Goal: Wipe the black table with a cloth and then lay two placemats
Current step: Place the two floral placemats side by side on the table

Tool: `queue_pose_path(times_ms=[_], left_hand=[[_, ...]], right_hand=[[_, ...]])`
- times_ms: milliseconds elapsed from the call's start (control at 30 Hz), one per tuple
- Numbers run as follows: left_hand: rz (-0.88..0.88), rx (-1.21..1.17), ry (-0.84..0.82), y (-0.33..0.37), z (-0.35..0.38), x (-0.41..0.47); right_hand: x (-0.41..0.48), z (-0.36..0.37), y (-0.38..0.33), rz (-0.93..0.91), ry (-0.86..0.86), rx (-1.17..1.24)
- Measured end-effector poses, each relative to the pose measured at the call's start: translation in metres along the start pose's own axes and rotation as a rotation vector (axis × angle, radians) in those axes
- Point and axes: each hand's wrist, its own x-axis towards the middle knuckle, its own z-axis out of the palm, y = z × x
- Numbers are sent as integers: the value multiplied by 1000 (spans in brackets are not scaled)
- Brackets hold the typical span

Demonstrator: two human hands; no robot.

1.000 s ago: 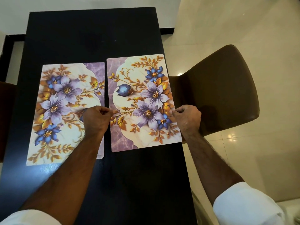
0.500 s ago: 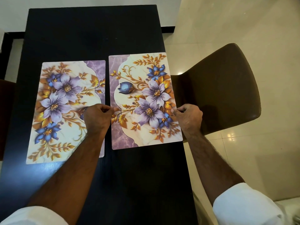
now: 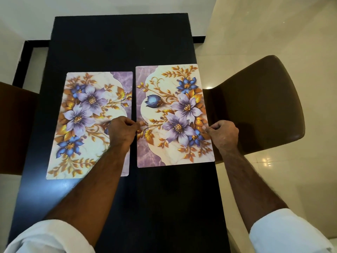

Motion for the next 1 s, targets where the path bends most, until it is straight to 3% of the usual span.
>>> queue_pose_path(times_ms=[167,267,400,700,833,1000], left_hand=[[58,-133,134,-34,-54,-2],[19,27,207,-75,-99,7],[-216,371,227,-112,-146,28],[-141,413,61,-131,-177,59],[-249,210,46,-140,-183,80],[-282,89,-106,-140,-184,88]], right_hand=[[-61,11,-41,-135,158,8],[-129,55,-84,-346,5,-64],[-199,128,-135,-478,-197,-191],[-239,196,-175,-350,-133,-605],[-243,202,-184,-325,-115,-657],[-246,206,-188,-316,-121,-736]])
